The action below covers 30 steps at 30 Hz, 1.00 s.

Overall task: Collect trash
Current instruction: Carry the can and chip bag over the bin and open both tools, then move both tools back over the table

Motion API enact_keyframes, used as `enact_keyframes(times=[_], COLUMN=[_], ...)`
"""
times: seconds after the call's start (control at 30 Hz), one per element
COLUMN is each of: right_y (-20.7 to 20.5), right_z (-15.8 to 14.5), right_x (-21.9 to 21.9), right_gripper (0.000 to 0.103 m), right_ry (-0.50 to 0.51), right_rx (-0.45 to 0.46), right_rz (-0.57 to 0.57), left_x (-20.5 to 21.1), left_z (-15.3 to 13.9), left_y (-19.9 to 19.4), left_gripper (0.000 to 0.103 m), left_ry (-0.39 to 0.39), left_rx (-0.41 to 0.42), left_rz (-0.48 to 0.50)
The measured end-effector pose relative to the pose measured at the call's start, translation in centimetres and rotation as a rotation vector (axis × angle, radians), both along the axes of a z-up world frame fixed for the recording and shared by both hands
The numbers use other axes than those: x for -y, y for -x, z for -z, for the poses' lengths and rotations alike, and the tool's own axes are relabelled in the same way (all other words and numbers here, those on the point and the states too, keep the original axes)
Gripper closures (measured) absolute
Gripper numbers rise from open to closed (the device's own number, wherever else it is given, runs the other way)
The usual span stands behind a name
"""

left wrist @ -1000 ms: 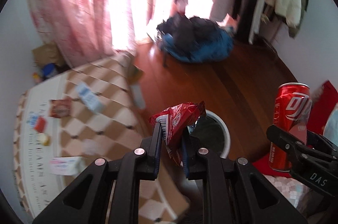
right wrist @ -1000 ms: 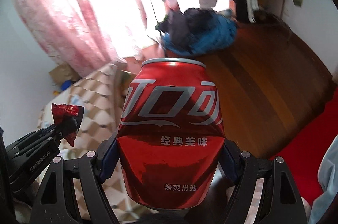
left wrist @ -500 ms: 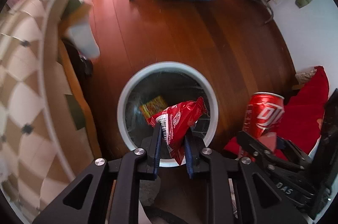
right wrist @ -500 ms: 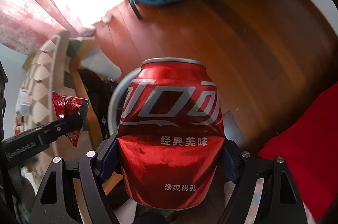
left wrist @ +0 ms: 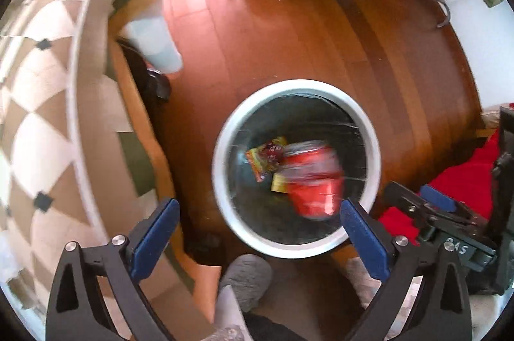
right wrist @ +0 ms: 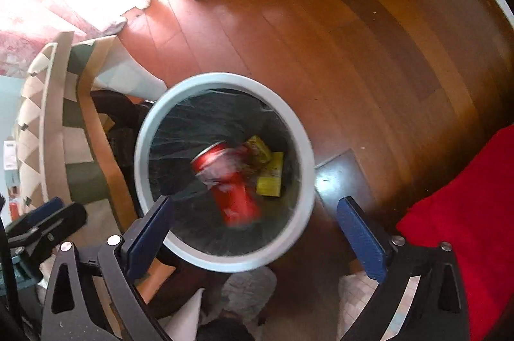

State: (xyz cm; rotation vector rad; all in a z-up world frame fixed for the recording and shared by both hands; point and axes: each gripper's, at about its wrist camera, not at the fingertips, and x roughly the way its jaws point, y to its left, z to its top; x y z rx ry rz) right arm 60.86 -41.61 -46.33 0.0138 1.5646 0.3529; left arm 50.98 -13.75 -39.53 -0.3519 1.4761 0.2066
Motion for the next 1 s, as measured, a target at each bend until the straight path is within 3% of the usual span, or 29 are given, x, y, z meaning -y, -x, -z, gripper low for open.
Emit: enact_keyframes(times=[0.17, 0.53, 1.0], right_y=[1.8, 5.7, 9.3], right_z=[-1.6, -6.2, -16.8], right_x=[0.1, 0.6, 1.1], right_gripper=[0.001, 0.001, 0.001], right_ry=[0.058, 0.115, 0.087], right_rx=[0.034, 0.096, 0.239], right_rz=[-0.028, -0.045, -0.033], left_x=[0.2, 0.7, 0.7], left_z=[-1.4, -4.1, -11.7], left_y=[1.7, 4.6, 9.2], left_gripper=[0.001, 0.001, 0.001], left_ry=[-0.086, -0.12, -0.139], left_rx=[0.015, 0.046, 0.163], left_rz=[0.013, 0.022, -0.014])
